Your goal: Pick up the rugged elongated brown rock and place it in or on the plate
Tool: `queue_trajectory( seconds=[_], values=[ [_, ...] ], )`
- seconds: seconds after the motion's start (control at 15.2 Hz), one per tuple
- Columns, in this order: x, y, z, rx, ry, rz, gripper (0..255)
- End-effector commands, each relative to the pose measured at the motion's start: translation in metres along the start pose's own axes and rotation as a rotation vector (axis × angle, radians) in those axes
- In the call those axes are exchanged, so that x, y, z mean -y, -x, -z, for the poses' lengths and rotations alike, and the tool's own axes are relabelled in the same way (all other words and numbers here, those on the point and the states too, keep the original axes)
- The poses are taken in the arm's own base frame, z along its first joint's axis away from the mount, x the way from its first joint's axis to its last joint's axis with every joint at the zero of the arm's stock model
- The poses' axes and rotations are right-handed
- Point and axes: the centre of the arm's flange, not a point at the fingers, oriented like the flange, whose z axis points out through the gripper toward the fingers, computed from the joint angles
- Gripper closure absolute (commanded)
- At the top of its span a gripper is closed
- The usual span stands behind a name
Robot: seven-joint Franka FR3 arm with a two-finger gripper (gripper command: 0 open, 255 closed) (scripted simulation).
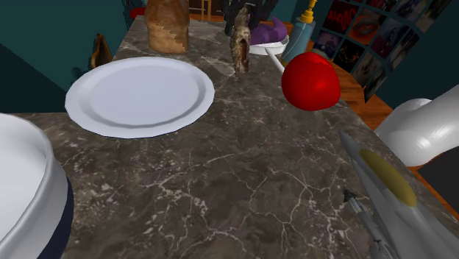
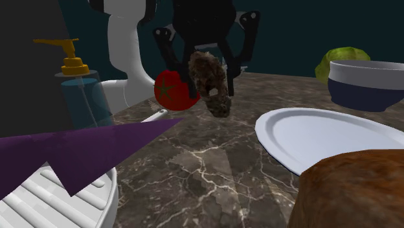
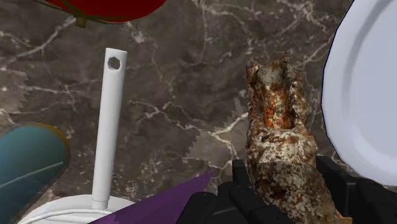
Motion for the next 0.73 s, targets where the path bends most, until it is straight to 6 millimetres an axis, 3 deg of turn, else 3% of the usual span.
queue_trajectory(
  seconds=[0.0, 0.66],
  values=[
    [0.024, 0.003, 0.000, 0.000, 0.000, -0.001, 255],
    [0.155, 0.013, -0.016, 0.000, 0.000, -0.001, 255]
  ],
)
